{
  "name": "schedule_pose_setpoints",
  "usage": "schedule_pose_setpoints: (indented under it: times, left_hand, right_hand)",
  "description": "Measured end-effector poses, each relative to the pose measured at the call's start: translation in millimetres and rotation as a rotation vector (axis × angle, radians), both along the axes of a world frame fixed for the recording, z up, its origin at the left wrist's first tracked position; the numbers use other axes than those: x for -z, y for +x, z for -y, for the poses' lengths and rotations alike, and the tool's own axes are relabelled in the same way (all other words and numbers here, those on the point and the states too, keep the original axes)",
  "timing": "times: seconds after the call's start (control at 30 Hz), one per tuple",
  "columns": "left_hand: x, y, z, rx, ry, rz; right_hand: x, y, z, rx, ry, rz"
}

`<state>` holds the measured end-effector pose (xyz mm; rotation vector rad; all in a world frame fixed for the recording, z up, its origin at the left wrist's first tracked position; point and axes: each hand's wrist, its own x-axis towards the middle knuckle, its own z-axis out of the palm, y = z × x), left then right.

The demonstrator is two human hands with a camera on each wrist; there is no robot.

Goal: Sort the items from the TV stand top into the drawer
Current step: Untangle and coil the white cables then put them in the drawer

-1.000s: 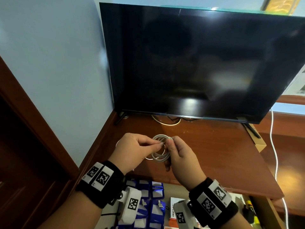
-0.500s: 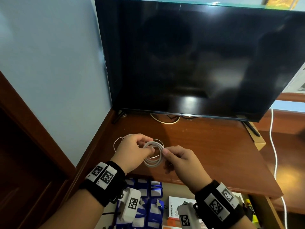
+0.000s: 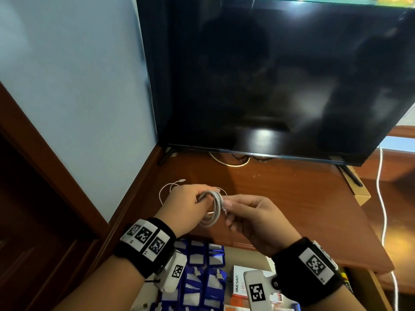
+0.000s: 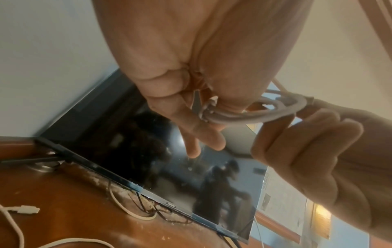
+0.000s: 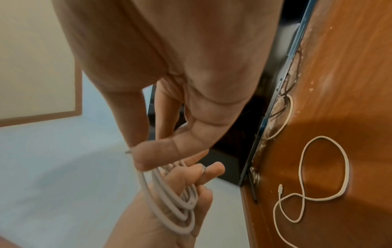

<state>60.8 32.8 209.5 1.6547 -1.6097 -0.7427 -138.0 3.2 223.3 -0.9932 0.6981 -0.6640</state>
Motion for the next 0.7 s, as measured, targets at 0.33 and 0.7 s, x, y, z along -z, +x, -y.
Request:
schedule_pose_setpoints:
  times: [0.33,0.7]
  left_hand:
    - [7,25,-21,-0.035,-0.014,0.284]
    - [10,55,-37,-0.123,-0.159,0.268]
  right_hand:
    - [19,31,-5,-0.055,0.018,-0.074]
    - [19,59,-6,-0.114,0.137,0.086]
